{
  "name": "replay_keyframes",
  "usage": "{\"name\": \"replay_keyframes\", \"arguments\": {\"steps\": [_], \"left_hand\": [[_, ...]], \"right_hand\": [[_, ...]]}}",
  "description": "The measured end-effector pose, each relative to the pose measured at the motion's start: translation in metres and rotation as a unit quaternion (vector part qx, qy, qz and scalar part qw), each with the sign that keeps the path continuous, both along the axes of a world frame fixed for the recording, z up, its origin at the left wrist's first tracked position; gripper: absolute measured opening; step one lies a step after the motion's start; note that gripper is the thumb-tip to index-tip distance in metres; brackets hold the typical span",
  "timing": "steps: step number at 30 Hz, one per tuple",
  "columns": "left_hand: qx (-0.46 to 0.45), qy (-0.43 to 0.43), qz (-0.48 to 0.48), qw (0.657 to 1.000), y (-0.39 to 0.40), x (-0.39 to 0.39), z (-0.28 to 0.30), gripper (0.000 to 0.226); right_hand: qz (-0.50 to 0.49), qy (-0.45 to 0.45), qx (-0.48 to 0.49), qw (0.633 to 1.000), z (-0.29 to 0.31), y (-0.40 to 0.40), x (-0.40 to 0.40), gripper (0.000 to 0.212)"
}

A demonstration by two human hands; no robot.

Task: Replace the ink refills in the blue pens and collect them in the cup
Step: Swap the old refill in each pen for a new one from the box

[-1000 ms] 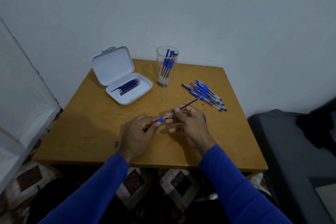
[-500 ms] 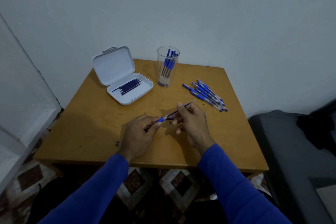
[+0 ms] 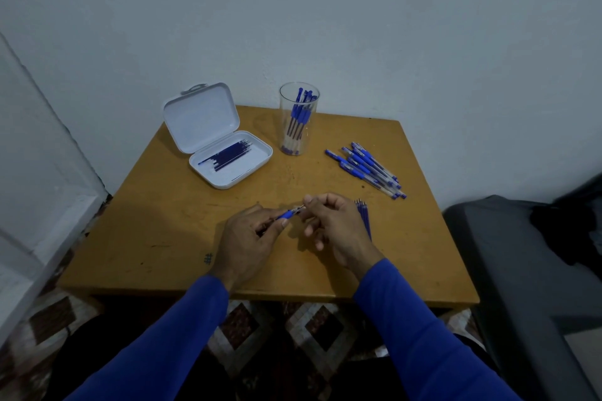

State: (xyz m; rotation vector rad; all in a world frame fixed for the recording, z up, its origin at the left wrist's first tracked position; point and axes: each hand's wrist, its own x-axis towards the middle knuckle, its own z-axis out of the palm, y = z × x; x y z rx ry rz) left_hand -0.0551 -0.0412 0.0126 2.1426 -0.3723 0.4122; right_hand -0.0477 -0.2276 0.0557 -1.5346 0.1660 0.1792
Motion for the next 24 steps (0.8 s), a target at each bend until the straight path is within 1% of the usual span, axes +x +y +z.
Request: {"name": "replay_keyframes", "arguments": {"steps": [3, 8, 15, 19, 21, 22, 24], "left_hand": [[-0.015, -0.006, -0.006, 1.0, 0.0, -0.0006, 0.0018, 0.021], [-0.014, -0.006, -0.006, 1.0, 0.0006, -0.0014, 0.0021, 0.021], [-0.013, -0.009, -0.005, 1.0, 0.0002, -0.0024, 0.003, 0.022], [-0.01, -0.007, -0.011, 1.0, 0.0005, -0.0014, 0.0023, 0.021], [-0.01, -0.002, -0.01, 1.0, 0.0003, -0.001, 0.0018, 0.021], [-0.006, 0.001, -0.007, 1.0, 0.0002, -0.0011, 0.0009, 0.021], [0.005, 0.006, 0.002, 1.0, 0.0, -0.0008, -0.0006, 0.021]], "right_hand": [[0.003, 0.004, 0.0, 1.0, -0.001, 0.0, -0.0005, 0.028], [0.008, -0.002, 0.002, 1.0, -0.0032, 0.0031, -0.0004, 0.024], [0.018, -0.013, -0.04, 0.999, -0.0035, 0.0023, -0.0009, 0.021], [0.018, -0.016, -0.047, 0.999, 0.0011, 0.0007, -0.003, 0.017], [0.003, -0.017, -0.044, 0.999, 0.0018, 0.0008, -0.0039, 0.014], [-0.014, -0.019, -0.053, 0.998, 0.0007, 0.0016, -0.0044, 0.011], [-0.05, -0.029, -0.115, 0.992, -0.0035, 0.0031, -0.0048, 0.008]]}}
